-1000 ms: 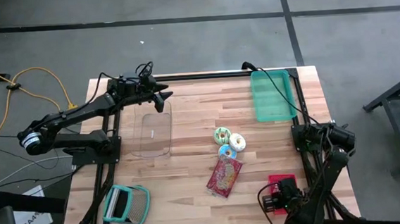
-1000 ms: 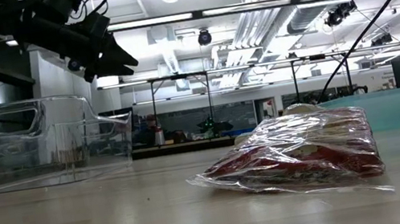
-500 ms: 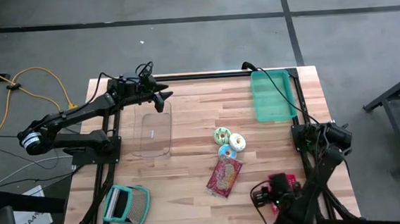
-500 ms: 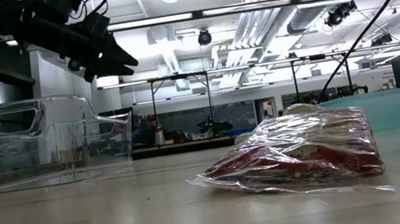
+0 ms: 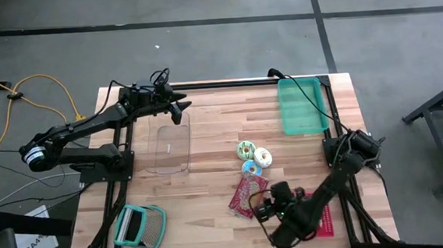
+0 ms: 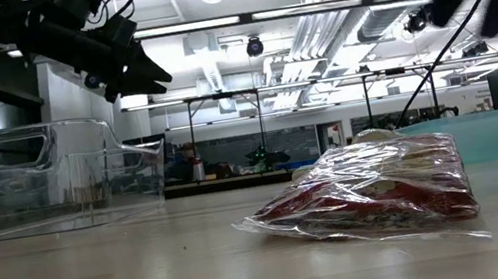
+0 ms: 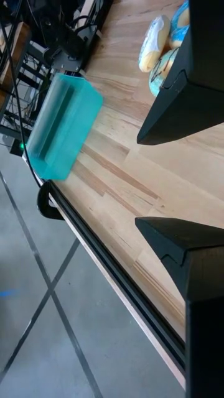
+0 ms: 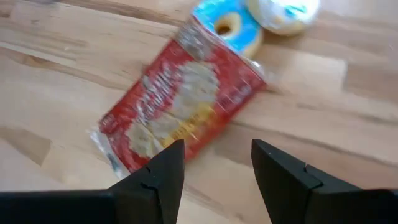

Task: Pick & Place Food Item
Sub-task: Put the red popcorn bag into the green bin

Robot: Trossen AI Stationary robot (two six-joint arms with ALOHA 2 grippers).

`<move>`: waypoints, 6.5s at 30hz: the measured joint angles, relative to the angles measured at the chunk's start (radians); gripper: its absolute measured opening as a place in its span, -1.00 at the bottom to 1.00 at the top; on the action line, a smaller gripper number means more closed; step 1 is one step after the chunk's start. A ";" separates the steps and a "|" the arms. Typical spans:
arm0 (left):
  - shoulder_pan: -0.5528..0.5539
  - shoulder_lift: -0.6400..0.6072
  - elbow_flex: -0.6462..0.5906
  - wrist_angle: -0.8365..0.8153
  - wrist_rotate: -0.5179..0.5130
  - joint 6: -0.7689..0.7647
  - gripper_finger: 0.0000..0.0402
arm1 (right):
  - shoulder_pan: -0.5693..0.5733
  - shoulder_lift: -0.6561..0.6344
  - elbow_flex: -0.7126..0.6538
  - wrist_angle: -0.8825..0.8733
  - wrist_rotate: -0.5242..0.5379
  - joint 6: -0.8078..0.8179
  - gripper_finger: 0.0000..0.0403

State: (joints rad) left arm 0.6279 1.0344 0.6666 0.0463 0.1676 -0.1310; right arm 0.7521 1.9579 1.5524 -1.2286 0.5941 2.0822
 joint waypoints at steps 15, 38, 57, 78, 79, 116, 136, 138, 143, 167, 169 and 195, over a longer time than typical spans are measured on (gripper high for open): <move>0.000 0.000 0.000 0.000 0.000 0.001 -0.03 | -0.184 0.000 0.000 0.221 0.007 -0.530 -0.14; 0.000 0.000 0.000 0.000 0.000 0.003 -0.03 | -0.217 0.001 0.000 0.277 -0.018 -0.588 -0.14; 0.000 0.000 0.000 0.000 0.000 0.000 -0.03 | -0.123 0.000 0.000 0.190 0.031 -0.321 -0.14; 0.000 0.000 0.000 0.000 0.000 0.002 -0.03 | -0.060 -0.096 0.000 -0.058 0.025 -0.180 -0.14; 0.000 0.000 0.000 0.000 0.000 0.003 -0.03 | -0.054 -0.096 -0.002 -0.065 0.025 -0.168 -0.14; 0.000 0.000 0.000 0.003 0.000 0.000 -0.03 | -0.064 -0.816 -1.169 1.144 -0.092 -0.299 -0.14; 0.000 0.000 0.000 0.008 0.000 0.001 -0.03 | -0.249 -0.819 -1.358 1.562 -0.360 -0.430 -0.14; 0.000 0.000 0.000 0.008 0.000 0.001 -0.03 | -0.264 -0.819 -1.358 1.577 -0.393 -0.416 -0.14; 0.000 0.000 0.000 0.008 0.000 0.003 -0.03 | -0.297 -0.819 -1.357 1.584 -0.465 -0.378 -0.14; 0.000 0.000 0.000 0.007 0.000 0.002 -0.03 | -0.374 -0.493 -1.355 1.949 -0.530 -0.431 -0.14; 0.000 0.000 0.000 0.007 0.000 0.000 -0.03 | -0.374 -0.468 -1.355 1.997 -0.537 -0.437 -0.14; 0.000 0.000 0.000 0.008 0.000 0.000 -0.03 | -0.415 -0.430 -1.329 1.979 -0.566 -0.470 -0.14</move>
State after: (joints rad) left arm 0.6278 1.0344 0.6666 0.0540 0.1676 -0.1307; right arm 0.3370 1.5284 0.2235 0.7505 0.0276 1.6122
